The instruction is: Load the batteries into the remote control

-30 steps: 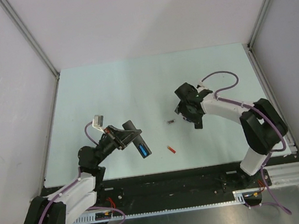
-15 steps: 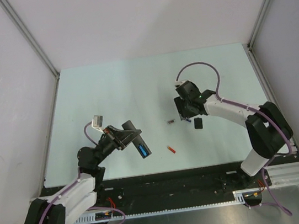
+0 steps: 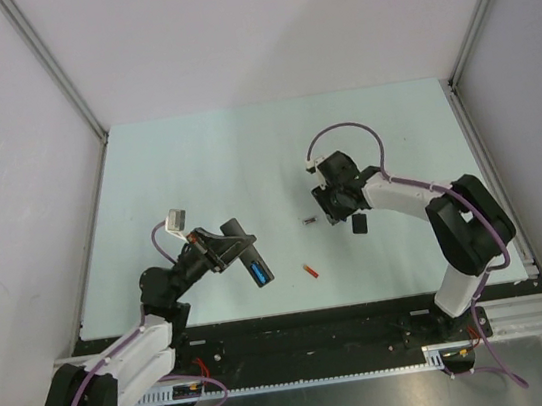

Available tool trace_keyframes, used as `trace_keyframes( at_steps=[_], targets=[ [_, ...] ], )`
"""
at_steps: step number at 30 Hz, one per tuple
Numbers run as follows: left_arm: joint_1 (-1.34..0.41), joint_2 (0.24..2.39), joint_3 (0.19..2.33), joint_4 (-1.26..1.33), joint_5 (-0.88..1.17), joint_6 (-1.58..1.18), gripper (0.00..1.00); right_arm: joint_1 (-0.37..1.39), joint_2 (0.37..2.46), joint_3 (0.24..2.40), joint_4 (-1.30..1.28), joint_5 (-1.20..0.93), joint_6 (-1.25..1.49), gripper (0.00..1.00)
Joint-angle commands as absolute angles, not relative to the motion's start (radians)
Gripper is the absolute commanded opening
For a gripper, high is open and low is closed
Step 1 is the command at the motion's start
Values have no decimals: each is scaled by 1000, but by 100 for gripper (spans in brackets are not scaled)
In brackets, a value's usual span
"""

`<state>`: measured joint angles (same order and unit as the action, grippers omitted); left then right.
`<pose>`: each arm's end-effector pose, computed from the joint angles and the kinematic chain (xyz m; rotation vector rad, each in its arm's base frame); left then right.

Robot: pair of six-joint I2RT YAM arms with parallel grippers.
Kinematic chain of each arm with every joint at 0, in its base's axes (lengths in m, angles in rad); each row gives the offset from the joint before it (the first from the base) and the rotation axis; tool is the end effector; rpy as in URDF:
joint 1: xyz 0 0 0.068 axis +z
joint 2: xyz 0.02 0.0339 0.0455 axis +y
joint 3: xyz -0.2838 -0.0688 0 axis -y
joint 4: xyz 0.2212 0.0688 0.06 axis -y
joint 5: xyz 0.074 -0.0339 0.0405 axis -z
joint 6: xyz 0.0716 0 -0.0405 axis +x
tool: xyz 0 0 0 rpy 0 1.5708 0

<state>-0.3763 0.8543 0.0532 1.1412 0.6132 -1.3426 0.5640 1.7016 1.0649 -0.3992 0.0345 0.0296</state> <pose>0.1296 -0.0955 0.2546 -0.0957 1.5395 -1.7994 0.2927 0.1822 0.1864 -0.6786 2.5258 0.1664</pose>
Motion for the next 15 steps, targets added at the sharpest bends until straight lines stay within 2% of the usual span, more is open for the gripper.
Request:
trace_keyframes(
  at_steps=[1, 10, 15],
  targets=[
    [-370, 845, -40, 1163, 612, -1319, 0, 554, 1710, 1058, -368, 84, 3, 46],
    [-370, 853, -43, 1164, 614, -1316, 0, 538, 1718, 1039, -348, 81, 5, 48],
    [-368, 853, -41, 1161, 615, -1316, 0, 525, 1730, 1029, -347, 69, 20, 45]
  ],
)
